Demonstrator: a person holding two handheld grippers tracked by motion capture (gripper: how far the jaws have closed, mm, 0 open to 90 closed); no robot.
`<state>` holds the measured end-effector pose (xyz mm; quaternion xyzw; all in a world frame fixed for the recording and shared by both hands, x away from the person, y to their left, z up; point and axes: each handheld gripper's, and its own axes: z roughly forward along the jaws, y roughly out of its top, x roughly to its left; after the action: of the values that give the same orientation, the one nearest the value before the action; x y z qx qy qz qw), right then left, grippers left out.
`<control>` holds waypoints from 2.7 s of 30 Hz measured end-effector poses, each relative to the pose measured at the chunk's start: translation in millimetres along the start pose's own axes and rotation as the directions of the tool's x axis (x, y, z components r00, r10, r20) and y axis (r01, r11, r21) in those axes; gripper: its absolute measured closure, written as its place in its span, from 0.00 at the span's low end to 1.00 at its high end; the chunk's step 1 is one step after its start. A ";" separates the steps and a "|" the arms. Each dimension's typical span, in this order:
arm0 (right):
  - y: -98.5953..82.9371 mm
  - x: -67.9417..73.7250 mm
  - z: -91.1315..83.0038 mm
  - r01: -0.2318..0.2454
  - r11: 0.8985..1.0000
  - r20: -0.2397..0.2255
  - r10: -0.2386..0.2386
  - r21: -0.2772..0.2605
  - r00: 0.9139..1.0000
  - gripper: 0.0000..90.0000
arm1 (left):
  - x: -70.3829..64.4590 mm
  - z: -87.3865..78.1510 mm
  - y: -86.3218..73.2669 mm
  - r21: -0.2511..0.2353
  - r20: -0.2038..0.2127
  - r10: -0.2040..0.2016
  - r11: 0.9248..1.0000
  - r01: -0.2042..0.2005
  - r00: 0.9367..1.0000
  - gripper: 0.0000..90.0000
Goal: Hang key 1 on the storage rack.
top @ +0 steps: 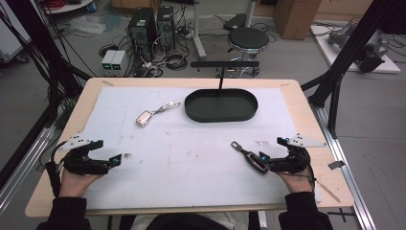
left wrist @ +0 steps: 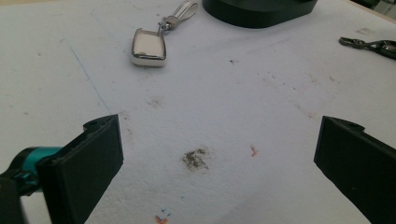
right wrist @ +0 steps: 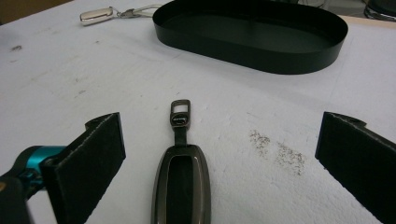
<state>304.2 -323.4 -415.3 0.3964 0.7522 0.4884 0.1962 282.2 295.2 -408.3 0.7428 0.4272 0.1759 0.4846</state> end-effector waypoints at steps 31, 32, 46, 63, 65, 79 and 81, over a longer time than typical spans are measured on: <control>0.2 5.9 14.1 0.030 0.997 -0.001 -0.030 0.072 1.000 0.01 | 4.5 24.8 19.4 0.143 -0.016 0.068 0.988 -0.065 0.998 0.02; 0.1 5.5 14.5 0.032 0.997 0.001 -0.033 0.072 0.999 0.01 | 4.6 25.2 22.1 0.141 -0.017 0.071 0.988 -0.068 0.997 0.02; -1.2 5.9 14.1 0.034 0.996 -0.005 -0.033 0.080 0.999 0.01 | 10.0 35.9 58.6 0.160 -0.001 0.109 0.981 -0.107 0.994 0.02; -3.3 5.4 15.1 0.028 0.995 -0.004 -0.028 0.093 1.000 0.01 | 17.6 70.1 96.6 0.195 0.027 0.132 0.972 -0.135 0.991 0.02; -3.1 5.5 15.4 0.027 0.996 -0.007 -0.026 0.088 1.000 0.01 | 18.2 73.8 101.1 0.194 0.029 0.140 0.971 -0.143 0.990 0.02; -3.7 7.4 18.0 0.038 0.993 -0.017 -0.036 0.108 0.999 0.01 | 25.7 119.2 122.1 0.268 0.060 0.154 0.949 -0.164 0.986 0.02; -3.9 7.3 19.0 0.037 0.993 -0.016 -0.035 0.112 0.999 0.01 | 25.9 121.2 123.0 0.270 0.063 0.153 0.949 -0.164 0.986 0.02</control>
<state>311.1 -307.4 -426.5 0.3896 0.7868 0.4448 0.1770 436.0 226.6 -362.0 0.8382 0.3763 0.1381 0.3698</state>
